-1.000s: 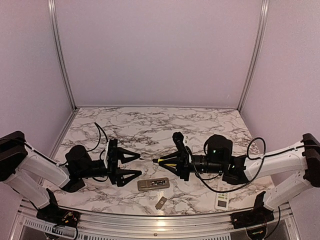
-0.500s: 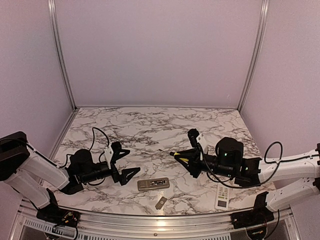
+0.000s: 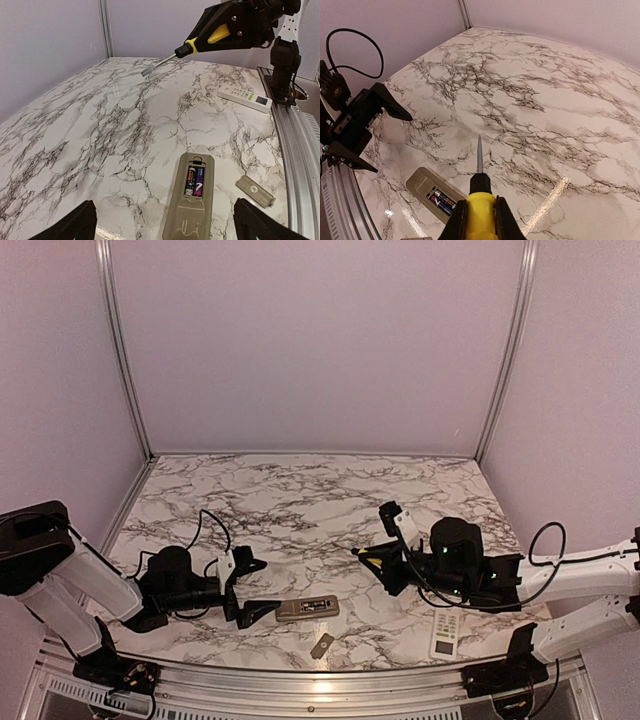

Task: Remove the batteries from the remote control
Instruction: Pick up the remote control without the battery cover from the center of the board.

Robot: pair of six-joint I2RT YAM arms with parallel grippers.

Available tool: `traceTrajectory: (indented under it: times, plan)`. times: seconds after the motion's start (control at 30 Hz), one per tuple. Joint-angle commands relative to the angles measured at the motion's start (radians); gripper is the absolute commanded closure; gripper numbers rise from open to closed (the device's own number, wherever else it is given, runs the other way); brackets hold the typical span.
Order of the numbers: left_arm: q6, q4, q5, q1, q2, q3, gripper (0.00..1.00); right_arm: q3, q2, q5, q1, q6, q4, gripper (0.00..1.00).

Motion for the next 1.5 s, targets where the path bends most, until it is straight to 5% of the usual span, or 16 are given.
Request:
traceTrajectory:
  times: [0.0,1.0,1.47]
  plan:
    - [0.056,-0.038,0.112,0.002,0.045,0.021,0.01,0.006,-0.014,0.005,-0.006,0.011,-0.036,1.00]
    - [0.157,-0.144,0.240,-0.001,0.364,0.219,0.16,-0.033,-0.046,0.018,-0.006,0.025,-0.034,1.00]
    - [0.157,-0.145,0.260,-0.001,0.415,0.247,0.52,-0.032,-0.043,0.007,-0.006,0.022,-0.026,1.00]
